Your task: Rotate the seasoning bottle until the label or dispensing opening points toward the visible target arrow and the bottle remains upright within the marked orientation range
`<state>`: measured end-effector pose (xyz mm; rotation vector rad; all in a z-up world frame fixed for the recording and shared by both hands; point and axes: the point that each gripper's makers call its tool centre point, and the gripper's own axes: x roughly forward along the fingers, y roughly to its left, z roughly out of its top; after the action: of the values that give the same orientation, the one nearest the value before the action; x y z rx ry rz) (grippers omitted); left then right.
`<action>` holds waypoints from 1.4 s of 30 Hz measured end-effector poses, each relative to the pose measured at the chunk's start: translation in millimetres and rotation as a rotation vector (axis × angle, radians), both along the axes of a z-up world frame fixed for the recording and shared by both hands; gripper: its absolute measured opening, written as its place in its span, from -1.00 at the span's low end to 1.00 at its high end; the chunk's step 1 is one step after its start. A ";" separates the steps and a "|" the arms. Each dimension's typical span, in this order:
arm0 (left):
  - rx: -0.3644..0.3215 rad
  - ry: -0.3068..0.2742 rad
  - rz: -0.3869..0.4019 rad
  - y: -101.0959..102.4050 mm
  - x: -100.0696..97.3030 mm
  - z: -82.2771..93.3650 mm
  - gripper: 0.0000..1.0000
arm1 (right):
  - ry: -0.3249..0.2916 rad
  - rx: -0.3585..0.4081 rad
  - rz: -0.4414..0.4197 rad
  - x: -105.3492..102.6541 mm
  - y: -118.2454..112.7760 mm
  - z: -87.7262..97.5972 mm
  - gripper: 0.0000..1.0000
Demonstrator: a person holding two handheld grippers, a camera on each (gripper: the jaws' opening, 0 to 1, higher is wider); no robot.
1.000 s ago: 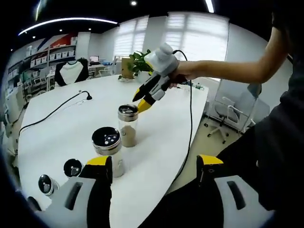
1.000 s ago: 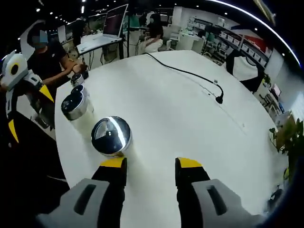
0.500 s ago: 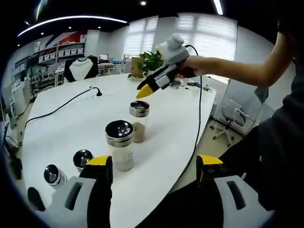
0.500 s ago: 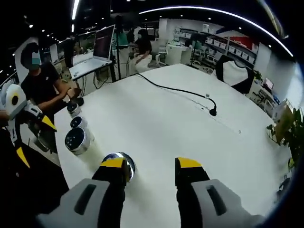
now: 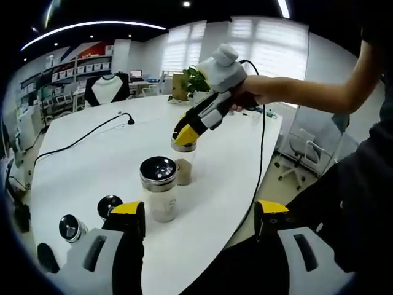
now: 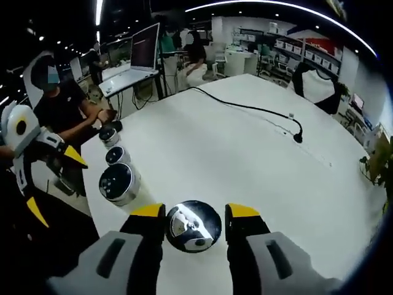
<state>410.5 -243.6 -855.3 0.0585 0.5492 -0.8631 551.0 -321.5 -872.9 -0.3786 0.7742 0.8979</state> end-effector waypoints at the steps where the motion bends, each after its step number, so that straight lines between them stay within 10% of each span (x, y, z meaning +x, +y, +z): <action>1: 0.000 0.000 0.000 0.1 0.0 0.0 0.54 | -0.011 -0.014 0.003 -0.3 0.1 -2.3 -0.26; 42: 0.007 0.015 -0.005 -6.8 -0.1 -4.2 0.54 | 0.007 -0.190 0.574 -68.5 -23.0 -13.2 -0.26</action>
<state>410.5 -250.3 -859.5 0.0592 0.5665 -0.8669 482.5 -344.5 -886.0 -0.7900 0.7715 1.3637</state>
